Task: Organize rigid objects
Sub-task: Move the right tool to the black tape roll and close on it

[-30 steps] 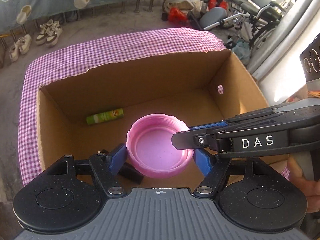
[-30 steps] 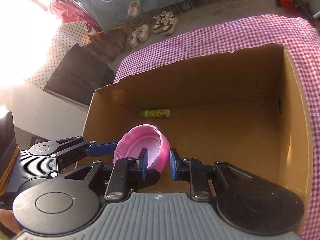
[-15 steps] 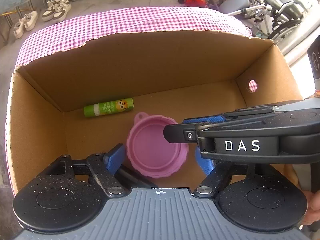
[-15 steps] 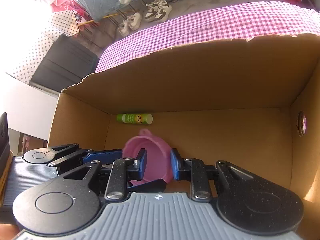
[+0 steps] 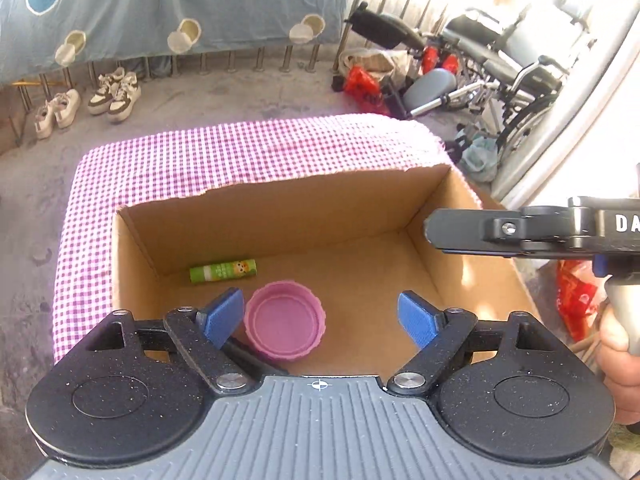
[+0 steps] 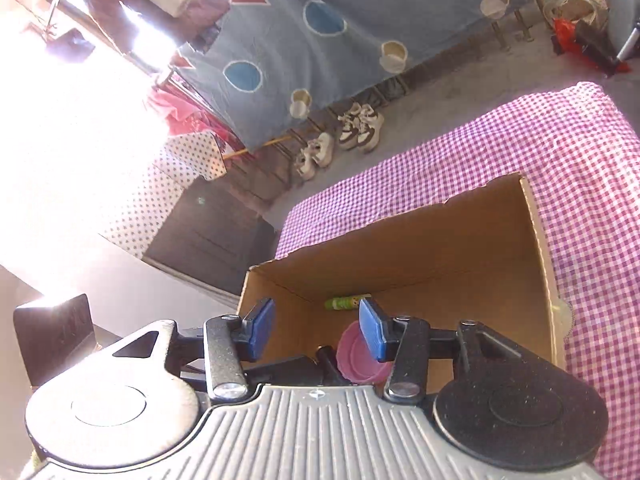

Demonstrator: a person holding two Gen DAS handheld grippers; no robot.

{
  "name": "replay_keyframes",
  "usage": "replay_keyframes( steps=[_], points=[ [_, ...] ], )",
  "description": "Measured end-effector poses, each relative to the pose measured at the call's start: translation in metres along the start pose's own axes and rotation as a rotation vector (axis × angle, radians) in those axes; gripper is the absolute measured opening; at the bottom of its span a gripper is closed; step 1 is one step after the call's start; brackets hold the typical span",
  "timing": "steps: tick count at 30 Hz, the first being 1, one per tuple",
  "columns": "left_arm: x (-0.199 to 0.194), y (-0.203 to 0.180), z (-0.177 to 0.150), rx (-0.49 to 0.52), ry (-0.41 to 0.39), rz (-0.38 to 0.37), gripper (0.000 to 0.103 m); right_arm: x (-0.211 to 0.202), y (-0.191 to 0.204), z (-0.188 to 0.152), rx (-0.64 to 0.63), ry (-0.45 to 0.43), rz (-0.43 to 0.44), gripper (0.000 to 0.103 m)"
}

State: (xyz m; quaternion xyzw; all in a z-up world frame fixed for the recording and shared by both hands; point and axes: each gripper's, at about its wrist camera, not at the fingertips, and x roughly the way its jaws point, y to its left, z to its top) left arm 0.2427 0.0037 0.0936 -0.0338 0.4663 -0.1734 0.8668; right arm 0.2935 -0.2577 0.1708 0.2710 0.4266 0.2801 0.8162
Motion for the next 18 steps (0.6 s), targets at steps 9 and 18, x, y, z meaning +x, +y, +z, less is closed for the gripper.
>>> replay_keyframes(
  steps=[9,18],
  points=[
    [-0.083,-0.015,-0.051,0.069,-0.212,-0.079,0.098,-0.110,0.013,-0.089,0.011,-0.209,0.147,0.061],
    [-0.088,-0.017,-0.152,0.009,-0.254,-0.079,0.100,-0.104,-0.010,-0.188,0.077,-0.165,0.031,0.061]
  ],
)
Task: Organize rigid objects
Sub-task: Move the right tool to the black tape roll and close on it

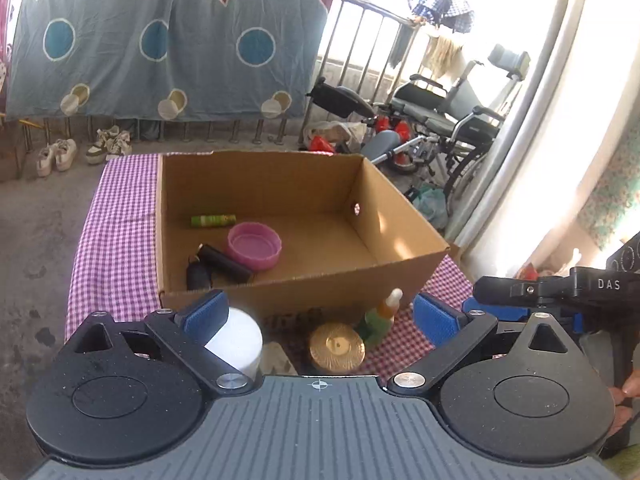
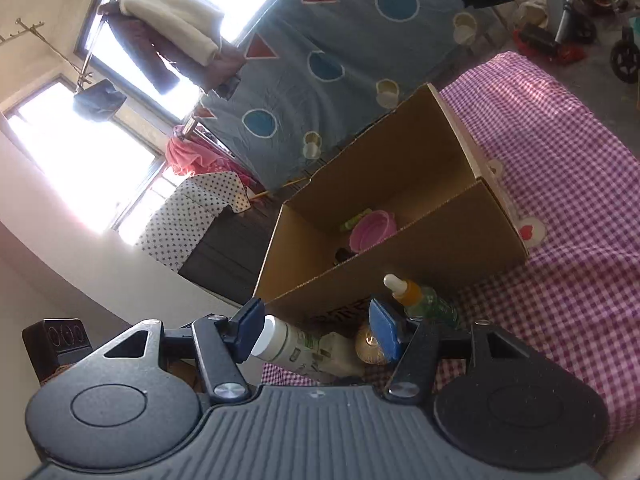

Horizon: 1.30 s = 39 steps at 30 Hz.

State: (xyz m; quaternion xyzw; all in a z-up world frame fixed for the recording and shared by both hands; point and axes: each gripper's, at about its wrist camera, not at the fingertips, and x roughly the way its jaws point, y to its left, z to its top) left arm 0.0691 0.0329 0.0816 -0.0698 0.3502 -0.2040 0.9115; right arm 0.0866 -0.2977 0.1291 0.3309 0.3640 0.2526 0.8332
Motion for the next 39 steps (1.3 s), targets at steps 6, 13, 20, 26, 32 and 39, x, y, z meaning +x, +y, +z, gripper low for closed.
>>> replay_keyframes(
  steps=[6,13,20,26,32,39],
  points=[
    [0.017,0.005,-0.049,-0.035,0.106,0.043,0.100,0.014,-0.011,-0.034,-0.030,0.083,-0.088,0.061],
    [0.045,-0.009,-0.073,0.070,0.166,0.111,0.099,0.043,-0.009,-0.059,-0.063,0.166,-0.121,0.061],
    [0.065,-0.018,-0.092,0.230,0.192,0.244,0.092,0.076,0.001,-0.071,-0.119,0.227,-0.146,0.060],
    [0.068,-0.003,-0.095,0.175,0.209,0.196,0.082,0.101,0.004,-0.079,-0.165,0.277,-0.172,0.051],
    [0.065,0.002,-0.094,0.178,0.184,0.174,0.076,0.114,0.012,-0.082,-0.237,0.299,-0.208,0.048],
    [0.062,-0.006,-0.096,0.192,0.158,0.170,0.066,0.119,0.020,-0.085,-0.306,0.309,-0.239,0.030]
  ],
)
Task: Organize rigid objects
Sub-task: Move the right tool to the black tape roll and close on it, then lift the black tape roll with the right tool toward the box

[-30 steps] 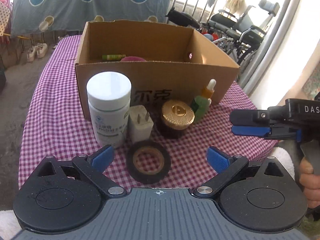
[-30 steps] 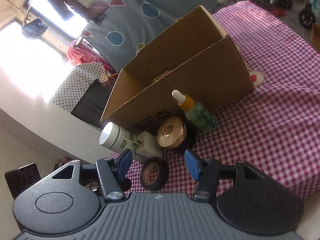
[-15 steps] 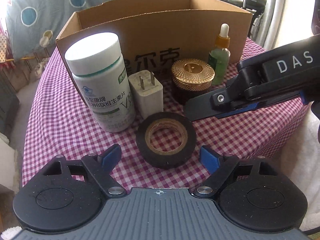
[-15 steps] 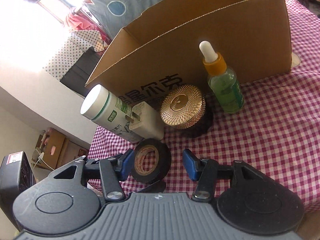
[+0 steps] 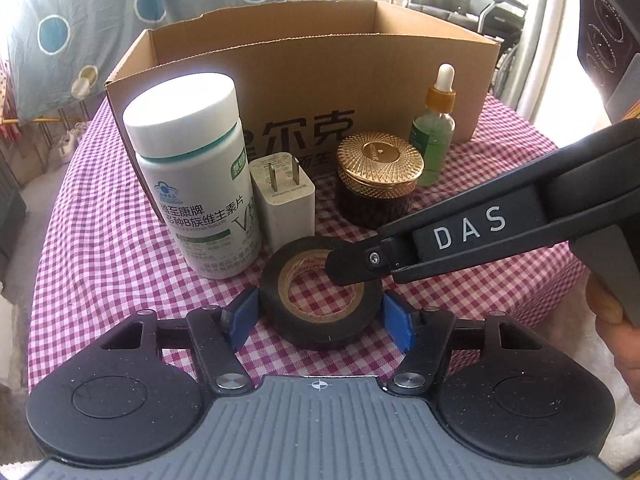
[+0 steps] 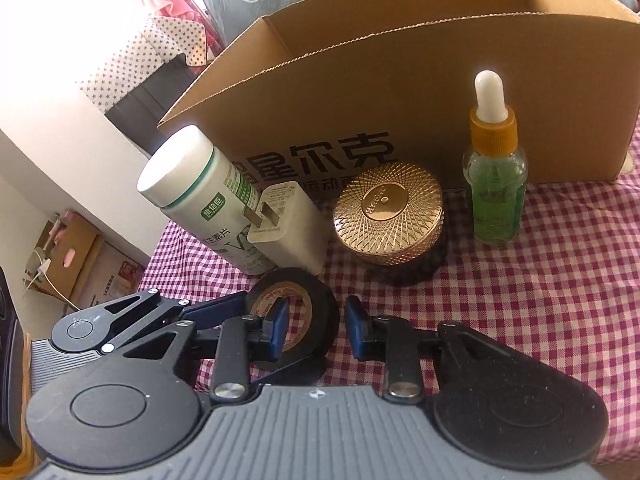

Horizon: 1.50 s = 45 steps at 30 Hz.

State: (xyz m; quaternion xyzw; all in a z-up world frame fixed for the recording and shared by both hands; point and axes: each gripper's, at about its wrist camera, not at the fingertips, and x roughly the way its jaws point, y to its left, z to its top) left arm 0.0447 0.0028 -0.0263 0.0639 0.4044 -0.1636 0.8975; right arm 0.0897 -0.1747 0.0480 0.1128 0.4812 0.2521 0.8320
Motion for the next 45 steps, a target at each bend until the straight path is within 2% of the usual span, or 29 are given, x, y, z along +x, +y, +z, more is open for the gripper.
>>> replay_keyframes(
  steps=[6,22,37,45],
  points=[
    [0.002,-0.009,0.000,-0.008,-0.007,-0.003,0.066,0.000,0.000,-0.002,-0.014,0.000,-0.014,0.023],
    [0.004,-0.031,-0.010,0.025,-0.025,-0.038,0.066,-0.023,-0.010,-0.017,-0.003,-0.025,-0.060,0.023],
    [0.021,-0.035,-0.004,0.054,0.004,-0.047,0.070,-0.021,-0.021,-0.020,0.040,-0.026,-0.030,0.022],
    [0.019,-0.034,-0.004,0.046,-0.011,-0.042,0.067,-0.023,-0.021,-0.022,0.038,-0.034,-0.029,0.023]
  ],
)
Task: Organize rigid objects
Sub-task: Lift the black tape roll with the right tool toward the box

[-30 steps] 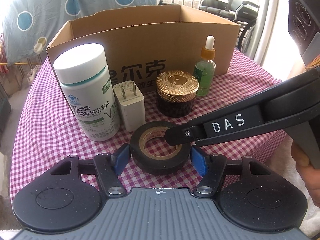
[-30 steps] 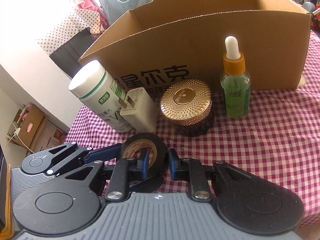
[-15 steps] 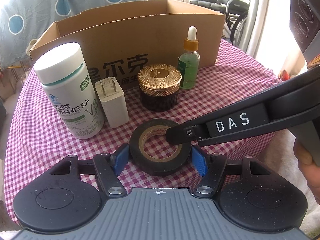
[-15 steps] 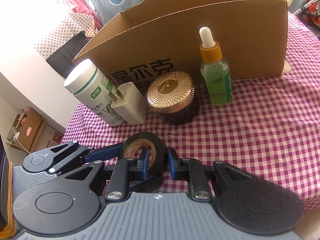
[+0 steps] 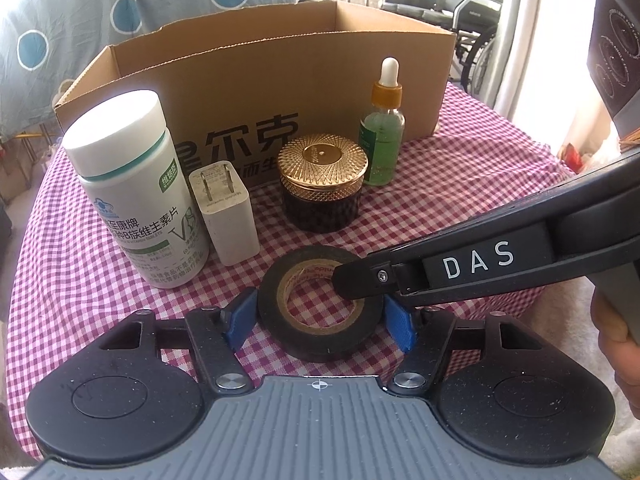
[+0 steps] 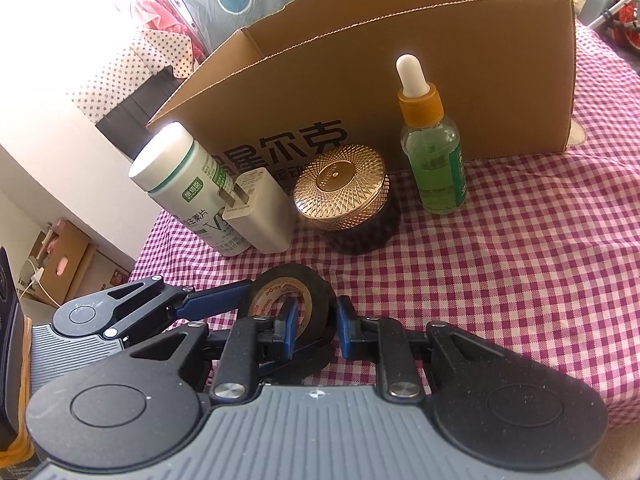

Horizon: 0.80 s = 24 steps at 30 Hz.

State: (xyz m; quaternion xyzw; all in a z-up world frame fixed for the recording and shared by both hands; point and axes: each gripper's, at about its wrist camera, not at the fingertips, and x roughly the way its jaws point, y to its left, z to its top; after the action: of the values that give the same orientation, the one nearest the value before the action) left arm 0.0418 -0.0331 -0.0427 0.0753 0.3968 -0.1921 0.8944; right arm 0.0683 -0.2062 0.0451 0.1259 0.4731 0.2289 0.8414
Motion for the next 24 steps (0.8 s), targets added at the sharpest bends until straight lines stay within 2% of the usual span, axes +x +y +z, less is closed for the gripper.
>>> replay_keyframes(
  steps=[8,14,20,24],
  points=[
    [-0.012,-0.007,0.000,0.012,-0.039,0.007,0.067,-0.012,0.003,-0.002,0.006,-0.024,0.000,0.023],
    [-0.044,-0.016,0.017,0.053,-0.125,0.005,0.067,-0.052,0.018,0.005,-0.032,-0.116,-0.005,0.023],
    [-0.082,-0.019,0.064,0.111,-0.255,0.021,0.067,-0.100,0.036,0.037,-0.092,-0.259,-0.005,0.024],
    [-0.099,-0.015,0.106,0.144,-0.322,0.033,0.067,-0.127,0.050,0.079,-0.179,-0.337,-0.012,0.024]
  ],
)
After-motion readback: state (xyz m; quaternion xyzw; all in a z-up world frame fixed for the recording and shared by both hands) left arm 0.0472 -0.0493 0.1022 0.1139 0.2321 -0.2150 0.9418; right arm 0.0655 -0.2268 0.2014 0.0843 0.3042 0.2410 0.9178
